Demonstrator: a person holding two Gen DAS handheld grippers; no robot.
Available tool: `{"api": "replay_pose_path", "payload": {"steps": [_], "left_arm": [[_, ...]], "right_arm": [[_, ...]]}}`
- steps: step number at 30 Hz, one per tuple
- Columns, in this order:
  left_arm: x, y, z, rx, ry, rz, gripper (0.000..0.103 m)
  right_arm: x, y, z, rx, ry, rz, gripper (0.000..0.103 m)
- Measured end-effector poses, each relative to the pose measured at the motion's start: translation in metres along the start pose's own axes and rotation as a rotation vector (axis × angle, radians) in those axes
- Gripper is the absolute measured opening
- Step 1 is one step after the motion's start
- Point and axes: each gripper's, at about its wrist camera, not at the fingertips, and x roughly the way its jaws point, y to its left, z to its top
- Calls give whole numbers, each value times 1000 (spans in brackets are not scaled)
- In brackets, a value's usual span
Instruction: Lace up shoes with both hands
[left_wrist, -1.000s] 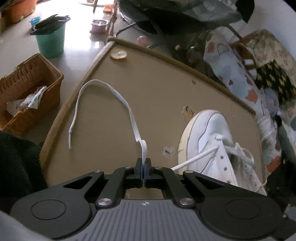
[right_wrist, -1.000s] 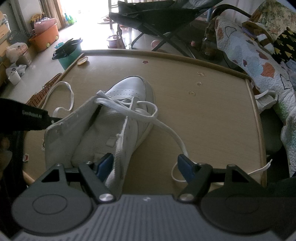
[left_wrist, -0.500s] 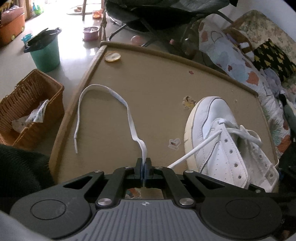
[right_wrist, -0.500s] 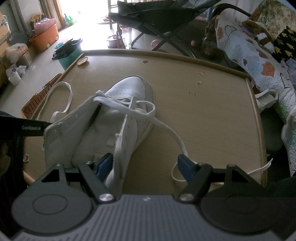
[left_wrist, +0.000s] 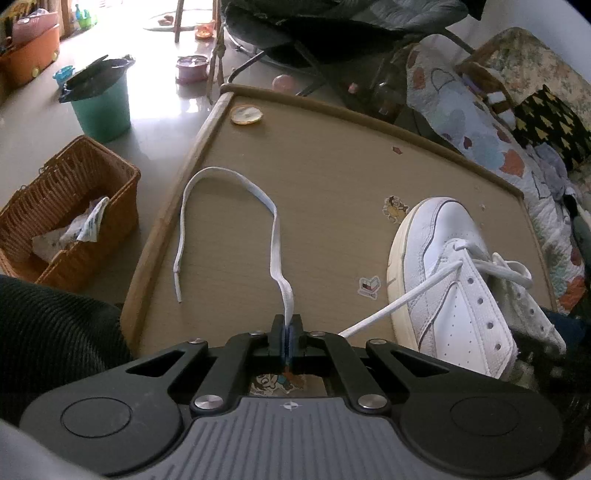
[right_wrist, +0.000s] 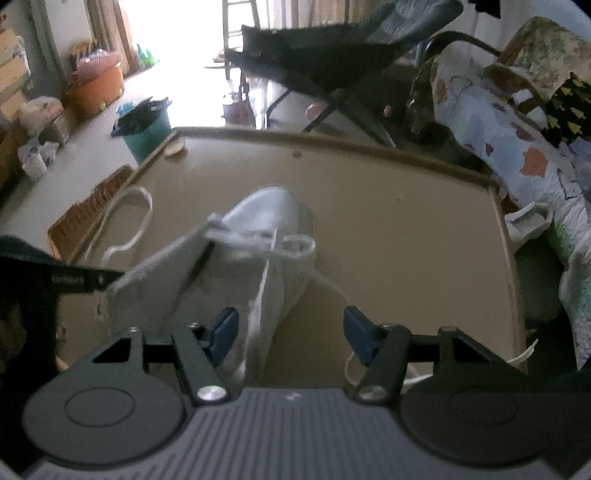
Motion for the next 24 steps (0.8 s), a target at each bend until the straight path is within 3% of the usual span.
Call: {"api": "replay_pose_path", "payload": {"steps": [4, 10, 24], "left_arm": [[0, 0, -2, -5, -5, -6, 2], [1, 2, -3, -15, -14, -15, 2], [4, 5, -3, -34, -23, -32, 2]], "right_arm": [[6, -2, 5, 16, 9, 12, 37], [17, 10, 9, -40, 27, 5, 19], [15, 32, 7, -247, 26, -62, 16]]}}
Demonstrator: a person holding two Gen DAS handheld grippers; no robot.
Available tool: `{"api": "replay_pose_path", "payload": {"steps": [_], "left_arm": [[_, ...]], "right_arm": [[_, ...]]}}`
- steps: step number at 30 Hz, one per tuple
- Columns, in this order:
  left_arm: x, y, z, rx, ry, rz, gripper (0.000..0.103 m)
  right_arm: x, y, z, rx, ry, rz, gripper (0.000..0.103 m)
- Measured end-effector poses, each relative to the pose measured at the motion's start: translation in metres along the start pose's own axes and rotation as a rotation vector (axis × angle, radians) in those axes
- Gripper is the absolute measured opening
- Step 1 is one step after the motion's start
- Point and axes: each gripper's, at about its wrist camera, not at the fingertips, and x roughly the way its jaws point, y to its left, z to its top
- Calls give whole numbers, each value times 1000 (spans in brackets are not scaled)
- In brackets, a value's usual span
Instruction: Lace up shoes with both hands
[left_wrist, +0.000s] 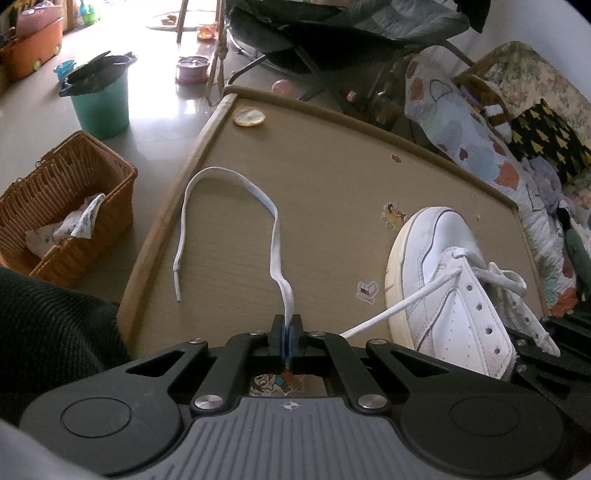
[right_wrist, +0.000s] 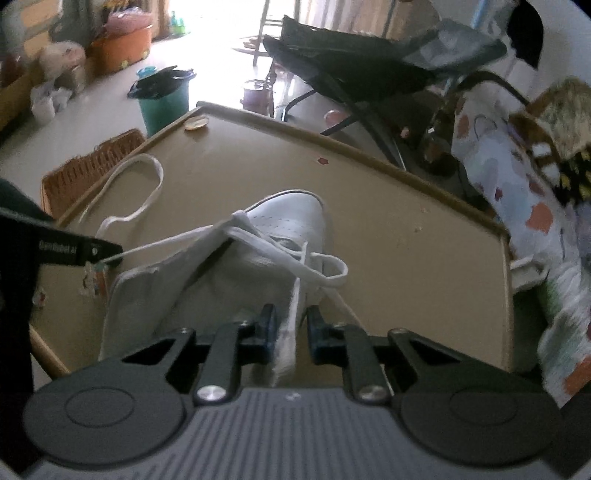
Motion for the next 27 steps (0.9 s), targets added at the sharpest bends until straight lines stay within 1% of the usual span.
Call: {"api": "replay_pose_path", "payload": {"steps": [3, 9, 20, 27], "left_arm": [[1, 0, 1, 2, 1, -3, 2], [3, -2, 3, 17, 2, -8, 2], [2, -4, 2, 31, 4, -6, 2], [1, -4, 2, 37, 6, -6, 2]], "right_arm": [[-2, 4, -1, -36, 1, -27, 16], [-3, -1, -3, -37, 6, -72, 14], [-1, -27, -9, 67, 9, -114, 15], [3, -40, -11, 107, 11, -141, 15]]}}
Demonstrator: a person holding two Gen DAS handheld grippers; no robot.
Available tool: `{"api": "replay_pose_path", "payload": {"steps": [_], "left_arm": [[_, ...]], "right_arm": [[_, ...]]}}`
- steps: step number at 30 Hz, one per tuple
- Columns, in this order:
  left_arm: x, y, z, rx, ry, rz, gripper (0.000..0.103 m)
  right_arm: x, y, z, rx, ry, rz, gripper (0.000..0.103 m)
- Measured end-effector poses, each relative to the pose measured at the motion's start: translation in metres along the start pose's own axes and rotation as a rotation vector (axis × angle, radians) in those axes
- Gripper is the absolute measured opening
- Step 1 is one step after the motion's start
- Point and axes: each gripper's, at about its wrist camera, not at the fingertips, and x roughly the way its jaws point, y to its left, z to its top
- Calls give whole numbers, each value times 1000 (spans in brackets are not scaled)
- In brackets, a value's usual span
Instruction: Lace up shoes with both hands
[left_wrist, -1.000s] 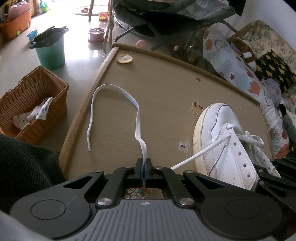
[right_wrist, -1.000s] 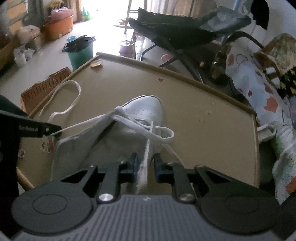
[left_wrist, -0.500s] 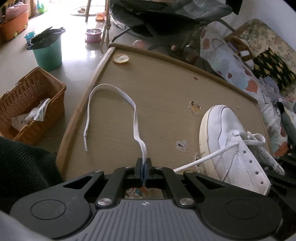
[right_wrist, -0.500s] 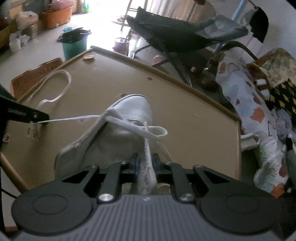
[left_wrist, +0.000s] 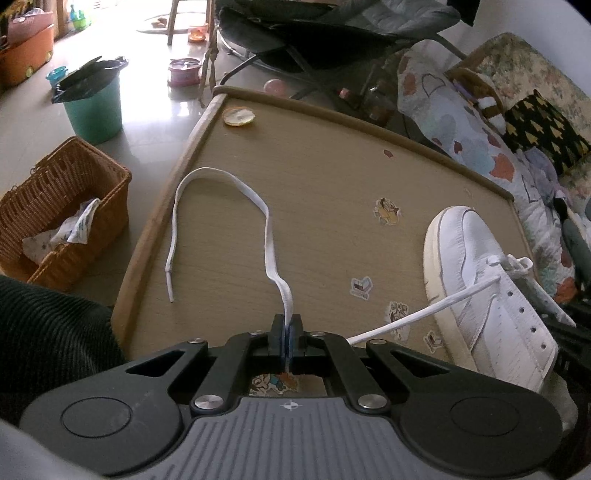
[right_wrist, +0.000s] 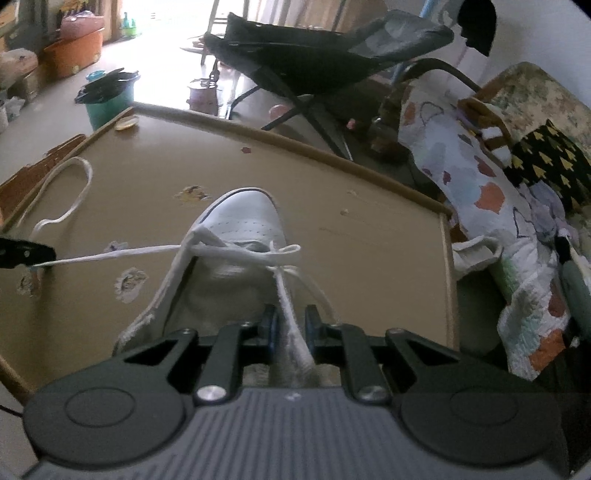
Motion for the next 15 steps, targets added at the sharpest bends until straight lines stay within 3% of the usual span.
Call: {"api": "replay_pose_path", "payload": {"steps": [13, 15], "left_arm": [[-2, -1, -1, 5, 8, -3, 2], [-2, -1, -1, 1, 7, -9, 7]], "right_arm": [[6, -18, -4, 64, 5, -30, 16], [6, -21, -5, 78, 3, -24, 16]]}}
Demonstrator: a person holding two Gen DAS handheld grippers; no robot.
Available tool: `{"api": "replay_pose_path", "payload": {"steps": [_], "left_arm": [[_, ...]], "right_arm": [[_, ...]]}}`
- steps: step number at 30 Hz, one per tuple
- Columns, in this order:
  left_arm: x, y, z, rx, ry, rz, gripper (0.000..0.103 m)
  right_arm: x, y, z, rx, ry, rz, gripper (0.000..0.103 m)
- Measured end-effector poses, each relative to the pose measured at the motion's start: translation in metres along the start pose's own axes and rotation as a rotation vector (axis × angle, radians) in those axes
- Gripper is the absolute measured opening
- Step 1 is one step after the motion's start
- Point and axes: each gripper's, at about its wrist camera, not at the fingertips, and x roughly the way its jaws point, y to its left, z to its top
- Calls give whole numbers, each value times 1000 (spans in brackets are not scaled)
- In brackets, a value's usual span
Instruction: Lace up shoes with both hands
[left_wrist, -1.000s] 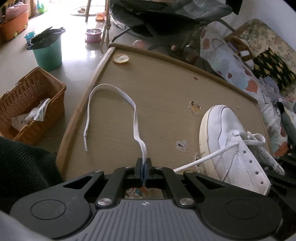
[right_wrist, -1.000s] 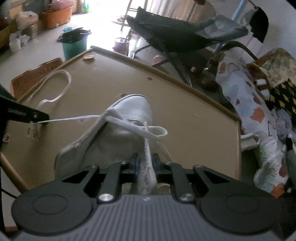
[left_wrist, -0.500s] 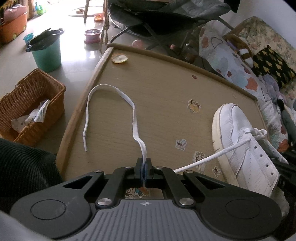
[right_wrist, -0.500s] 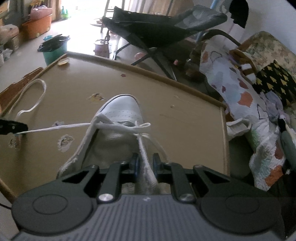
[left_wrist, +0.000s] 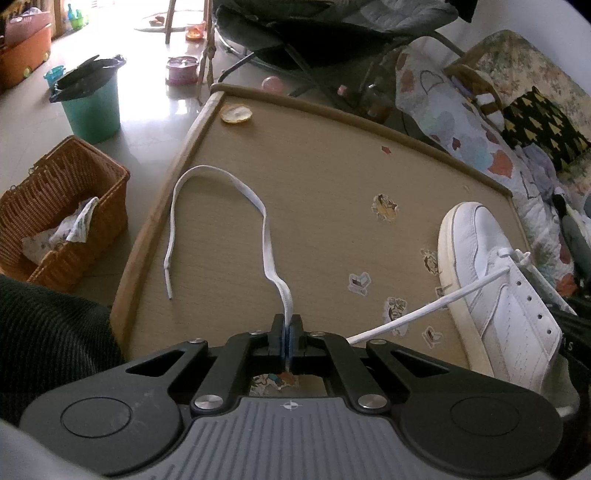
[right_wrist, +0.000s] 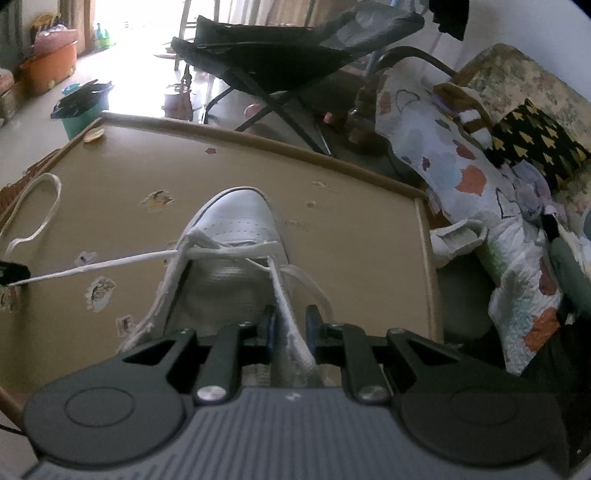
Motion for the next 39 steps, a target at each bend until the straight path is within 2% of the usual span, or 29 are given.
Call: {"api": "replay_pose_path", "payload": {"steps": [2, 5, 7, 8, 9, 10, 12, 15, 19, 22, 25, 29, 32, 37, 39], "left_arm": [[1, 3, 0, -24, -7, -11, 13], [1, 11, -1, -103, -26, -44, 14], [-2, 13, -2, -139, -57, -65, 29], [-5, 13, -2, -149, -90, -72, 43], [-9, 12, -3, -157, -125, -78, 51], [-14, 11, -5, -161, -164, -85, 53], [-22, 6, -7, -164, -215, -101, 58], [-26, -4, -12, -166, -215, -148, 58], [-26, -23, -20, -150, -176, -193, 58], [-25, -36, -26, -108, -164, -203, 59], [-24, -43, -30, -76, -163, -204, 59], [-21, -43, -34, -95, -152, -208, 59], [-19, -45, -36, -96, -136, -198, 59], [-16, -58, -36, -27, -86, -203, 58], [-17, -67, -34, 19, -96, -160, 58]], "right_arm": [[-2, -5, 0, 29, -3, 23, 16], [-10, -24, 0, 137, 12, 104, 19], [-19, -35, -1, 173, 13, 144, 23], [-25, -41, -3, 182, 13, 170, 25], [-30, -46, -5, 192, 16, 193, 31], [-32, -50, -8, 202, 30, 211, 37], [-33, -55, -16, 221, 76, 241, 38], [-27, -52, -30, 240, 126, 313, 39], [-31, -39, -33, 225, 139, 352, 42], [-32, -33, -33, 225, 148, 441, 42], [-34, -24, -32, 201, 133, 471, 44], [-32, -22, -31, 221, 115, 532, 45], [-34, -16, -28, 193, 110, 531, 45], [-34, -25, -26, 210, 116, 559, 45], [-39, -34, -25, 200, 99, 567, 45]]}}
